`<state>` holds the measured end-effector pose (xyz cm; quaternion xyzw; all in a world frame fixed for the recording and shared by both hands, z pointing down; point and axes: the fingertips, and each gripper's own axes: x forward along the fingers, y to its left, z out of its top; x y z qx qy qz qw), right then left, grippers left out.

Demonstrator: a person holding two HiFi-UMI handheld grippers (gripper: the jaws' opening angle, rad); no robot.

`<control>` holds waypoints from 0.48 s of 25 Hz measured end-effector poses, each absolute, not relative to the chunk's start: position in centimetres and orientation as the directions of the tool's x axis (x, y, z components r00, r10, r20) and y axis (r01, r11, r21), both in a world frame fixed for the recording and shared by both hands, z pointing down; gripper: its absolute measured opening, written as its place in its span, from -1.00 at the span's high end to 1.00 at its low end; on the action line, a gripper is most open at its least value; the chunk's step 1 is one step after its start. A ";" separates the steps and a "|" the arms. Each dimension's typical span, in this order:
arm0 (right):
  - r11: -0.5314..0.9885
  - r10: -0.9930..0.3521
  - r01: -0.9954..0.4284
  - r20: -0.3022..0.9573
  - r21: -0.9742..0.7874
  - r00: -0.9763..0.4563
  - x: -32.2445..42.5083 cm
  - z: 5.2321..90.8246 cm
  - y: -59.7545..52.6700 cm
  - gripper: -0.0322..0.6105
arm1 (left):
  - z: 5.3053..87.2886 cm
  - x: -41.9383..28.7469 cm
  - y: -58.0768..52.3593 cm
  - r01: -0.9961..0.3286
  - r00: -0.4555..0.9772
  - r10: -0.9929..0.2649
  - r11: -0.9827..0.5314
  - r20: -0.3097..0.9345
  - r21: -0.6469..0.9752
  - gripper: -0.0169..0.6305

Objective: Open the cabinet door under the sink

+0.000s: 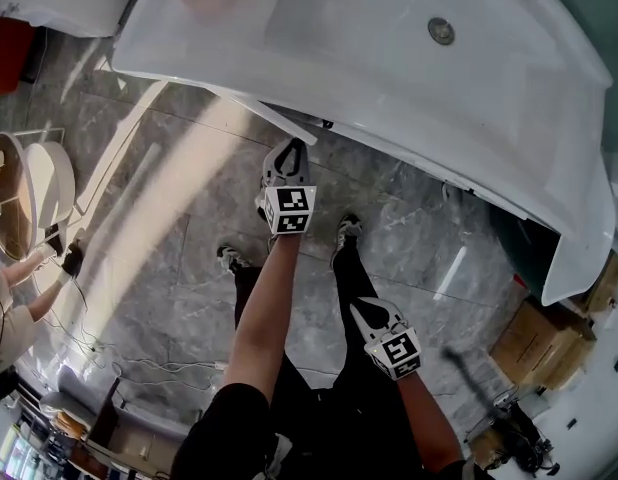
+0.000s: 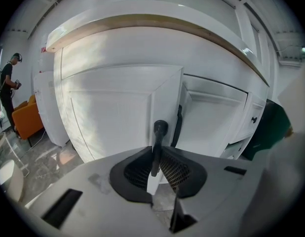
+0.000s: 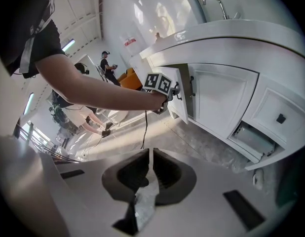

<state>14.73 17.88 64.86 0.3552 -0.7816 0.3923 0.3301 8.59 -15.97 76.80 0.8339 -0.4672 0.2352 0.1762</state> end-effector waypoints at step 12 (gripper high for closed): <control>0.461 -0.274 -0.801 0.797 -0.382 -0.538 13.7 65.4 18.8 0.65 | 76.9 6.3 -13.8 -0.871 0.446 -0.701 -0.484 0.556 0.087 0.79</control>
